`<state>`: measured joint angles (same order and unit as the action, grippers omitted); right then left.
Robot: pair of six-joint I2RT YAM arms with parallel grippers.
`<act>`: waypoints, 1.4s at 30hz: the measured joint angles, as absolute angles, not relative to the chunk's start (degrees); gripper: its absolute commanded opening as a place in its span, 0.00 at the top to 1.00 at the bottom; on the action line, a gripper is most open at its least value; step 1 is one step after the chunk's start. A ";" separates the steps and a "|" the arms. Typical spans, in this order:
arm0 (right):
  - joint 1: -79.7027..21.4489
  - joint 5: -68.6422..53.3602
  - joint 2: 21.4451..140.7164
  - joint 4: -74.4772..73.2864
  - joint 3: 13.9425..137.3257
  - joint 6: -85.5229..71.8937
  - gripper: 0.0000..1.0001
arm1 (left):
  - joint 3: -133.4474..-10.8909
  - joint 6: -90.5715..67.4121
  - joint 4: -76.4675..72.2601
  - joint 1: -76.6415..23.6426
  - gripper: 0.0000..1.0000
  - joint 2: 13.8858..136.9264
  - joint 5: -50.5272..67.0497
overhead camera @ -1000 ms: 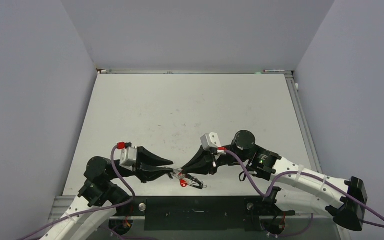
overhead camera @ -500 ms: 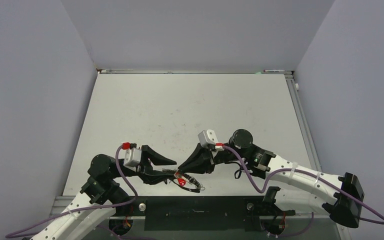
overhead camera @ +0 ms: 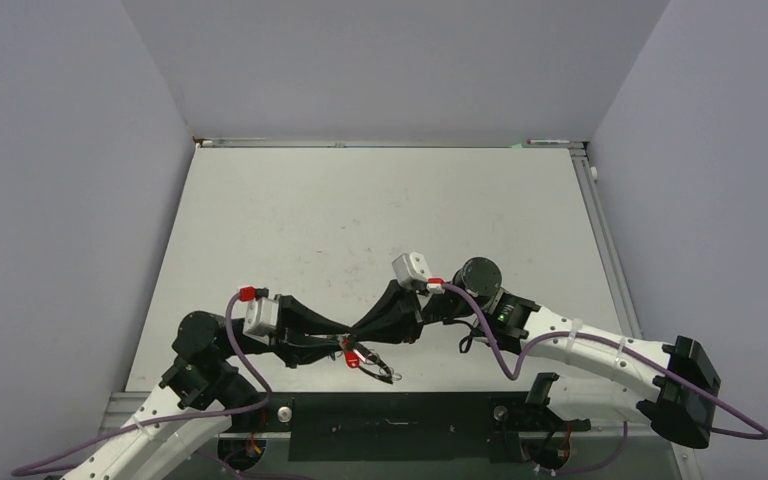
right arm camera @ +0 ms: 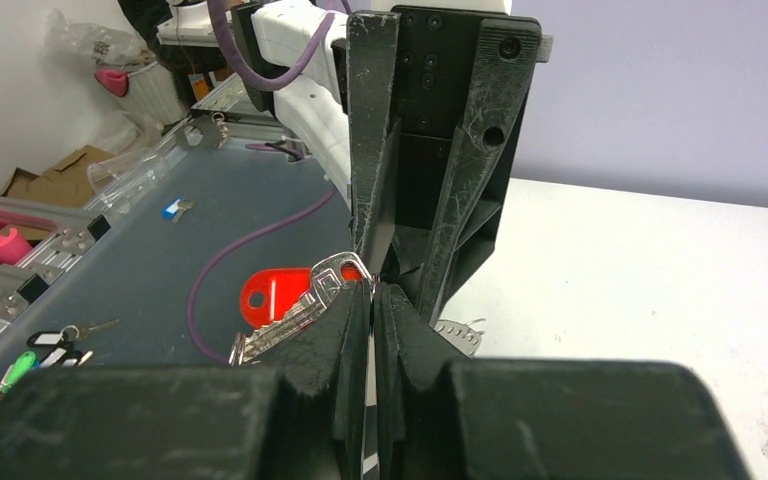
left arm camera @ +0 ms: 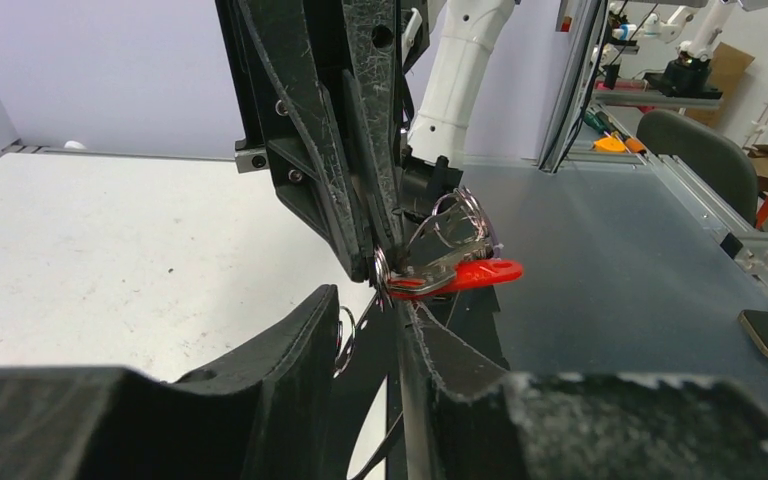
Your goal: Put the keys on the keyring
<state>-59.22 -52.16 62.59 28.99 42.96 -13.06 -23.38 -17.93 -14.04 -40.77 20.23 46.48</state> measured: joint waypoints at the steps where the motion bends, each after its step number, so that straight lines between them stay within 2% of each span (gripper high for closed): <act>1: -59.22 -52.16 62.81 29.43 42.96 -13.30 0.95 | -23.38 -17.93 -14.06 -40.77 0.83 20.08 46.41; 3: -59.24 -52.18 63.20 30.44 42.96 -13.98 0.95 | -23.38 -17.91 -14.17 -40.77 0.97 19.79 46.28; 4: -59.29 -52.18 63.29 30.68 42.96 -14.24 0.95 | -23.38 -17.74 -14.28 -40.77 1.00 19.64 46.41; 10: -59.18 -51.86 63.29 30.87 42.96 -15.14 0.93 | -23.38 -17.19 -14.41 -40.82 1.00 18.85 46.68; 16: -59.29 -49.21 62.78 29.41 43.05 -13.67 0.53 | -23.40 -15.75 -11.46 -40.82 1.00 16.97 45.41; 19: -59.29 -47.79 61.23 26.22 43.75 -12.27 0.46 | -23.40 -14.96 -9.82 -40.64 1.00 16.21 44.25; 27: -59.33 -44.10 55.70 16.67 48.80 -7.25 0.44 | -23.40 -14.55 -8.95 -39.64 1.00 15.35 41.63; 36: -61.21 -34.96 51.62 12.60 49.10 -6.15 0.49 | -23.46 -14.57 -7.05 -38.63 1.00 15.11 37.28; 42: -70.87 -19.07 50.98 11.20 45.91 -1.74 0.51 | -24.69 -15.07 -3.70 -36.49 1.00 16.27 31.86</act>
